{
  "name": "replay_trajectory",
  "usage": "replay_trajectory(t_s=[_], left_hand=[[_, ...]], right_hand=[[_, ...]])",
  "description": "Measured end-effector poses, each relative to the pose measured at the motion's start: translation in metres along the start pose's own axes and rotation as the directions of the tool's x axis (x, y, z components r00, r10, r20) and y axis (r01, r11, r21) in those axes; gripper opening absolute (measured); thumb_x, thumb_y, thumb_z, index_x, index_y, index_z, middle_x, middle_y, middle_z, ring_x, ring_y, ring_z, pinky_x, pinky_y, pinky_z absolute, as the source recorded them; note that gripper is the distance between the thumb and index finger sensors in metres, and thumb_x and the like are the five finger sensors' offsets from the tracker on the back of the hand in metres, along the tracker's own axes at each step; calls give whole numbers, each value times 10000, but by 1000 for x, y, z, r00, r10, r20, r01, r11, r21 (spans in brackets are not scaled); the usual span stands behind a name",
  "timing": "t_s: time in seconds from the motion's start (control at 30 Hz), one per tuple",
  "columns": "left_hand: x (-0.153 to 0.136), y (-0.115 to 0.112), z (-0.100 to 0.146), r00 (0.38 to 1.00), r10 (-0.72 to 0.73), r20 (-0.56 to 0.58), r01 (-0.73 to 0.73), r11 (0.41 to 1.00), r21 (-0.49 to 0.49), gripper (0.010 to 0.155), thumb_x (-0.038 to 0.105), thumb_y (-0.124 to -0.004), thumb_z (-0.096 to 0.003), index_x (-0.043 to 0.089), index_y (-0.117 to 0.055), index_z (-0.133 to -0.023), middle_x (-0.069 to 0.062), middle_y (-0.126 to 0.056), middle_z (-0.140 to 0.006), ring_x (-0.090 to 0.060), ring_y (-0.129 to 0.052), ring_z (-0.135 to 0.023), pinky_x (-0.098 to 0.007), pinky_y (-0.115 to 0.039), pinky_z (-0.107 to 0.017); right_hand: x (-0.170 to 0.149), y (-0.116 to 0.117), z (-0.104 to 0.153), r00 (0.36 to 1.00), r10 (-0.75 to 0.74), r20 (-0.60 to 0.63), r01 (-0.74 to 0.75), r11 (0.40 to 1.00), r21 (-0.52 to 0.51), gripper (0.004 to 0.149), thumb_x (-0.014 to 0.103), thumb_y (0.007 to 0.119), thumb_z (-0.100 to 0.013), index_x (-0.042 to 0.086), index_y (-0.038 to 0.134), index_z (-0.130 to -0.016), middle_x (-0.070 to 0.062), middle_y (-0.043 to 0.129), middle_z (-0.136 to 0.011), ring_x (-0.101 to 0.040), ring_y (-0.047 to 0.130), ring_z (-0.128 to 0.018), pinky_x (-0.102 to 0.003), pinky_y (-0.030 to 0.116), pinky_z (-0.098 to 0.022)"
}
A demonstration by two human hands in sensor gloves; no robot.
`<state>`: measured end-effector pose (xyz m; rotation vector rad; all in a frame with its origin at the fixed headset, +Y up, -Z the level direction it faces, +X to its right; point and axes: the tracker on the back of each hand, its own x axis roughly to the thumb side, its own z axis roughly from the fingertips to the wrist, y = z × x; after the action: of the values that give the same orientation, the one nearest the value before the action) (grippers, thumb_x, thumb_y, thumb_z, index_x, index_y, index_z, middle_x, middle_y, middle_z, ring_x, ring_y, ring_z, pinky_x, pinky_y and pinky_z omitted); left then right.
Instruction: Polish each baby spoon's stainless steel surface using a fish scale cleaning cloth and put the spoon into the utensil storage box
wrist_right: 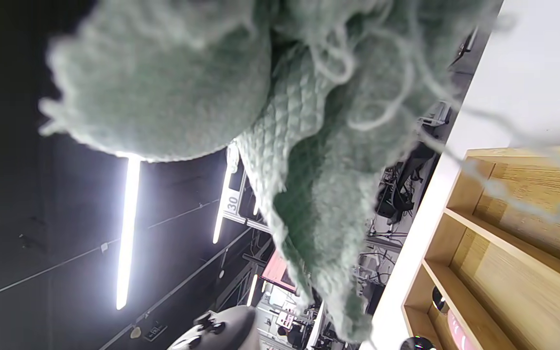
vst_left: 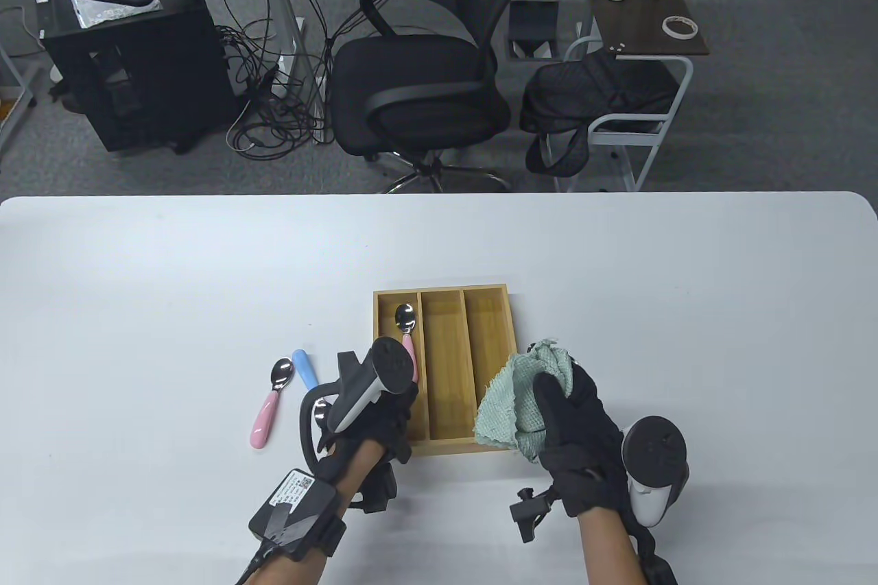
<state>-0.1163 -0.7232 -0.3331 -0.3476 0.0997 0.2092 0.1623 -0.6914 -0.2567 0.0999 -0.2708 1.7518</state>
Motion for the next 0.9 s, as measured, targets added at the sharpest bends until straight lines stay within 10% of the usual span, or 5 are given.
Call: replay_trajectory(t_s=[0.43, 0.9], left_hand=[[-7, 6, 13, 997, -73, 17, 71, 994, 84, 682, 578, -640, -611, 15, -710, -989, 65, -976, -594, -126, -1065, -337, -316, -918, -238], [-114, 56, 15, 989, -29, -145, 52, 987, 153, 560, 510, -687, -621, 141, -686, -1042, -32, -883, -838, -274, -988, -643, -459, -847, -473]], right_hand=[[-1, 0, 0, 1000, -8, -6, 8, 999, 32, 459, 409, 637, -662, 131, 554, -1019, -4, 843, -835, -124, 1020, -536, -293, 945, -416], [-8, 7, -1, 999, 35, -32, -32, 995, 99, 460, 419, 616, -665, 143, 552, -1028, -64, 822, -892, -218, 1014, -621, -366, 929, -466]])
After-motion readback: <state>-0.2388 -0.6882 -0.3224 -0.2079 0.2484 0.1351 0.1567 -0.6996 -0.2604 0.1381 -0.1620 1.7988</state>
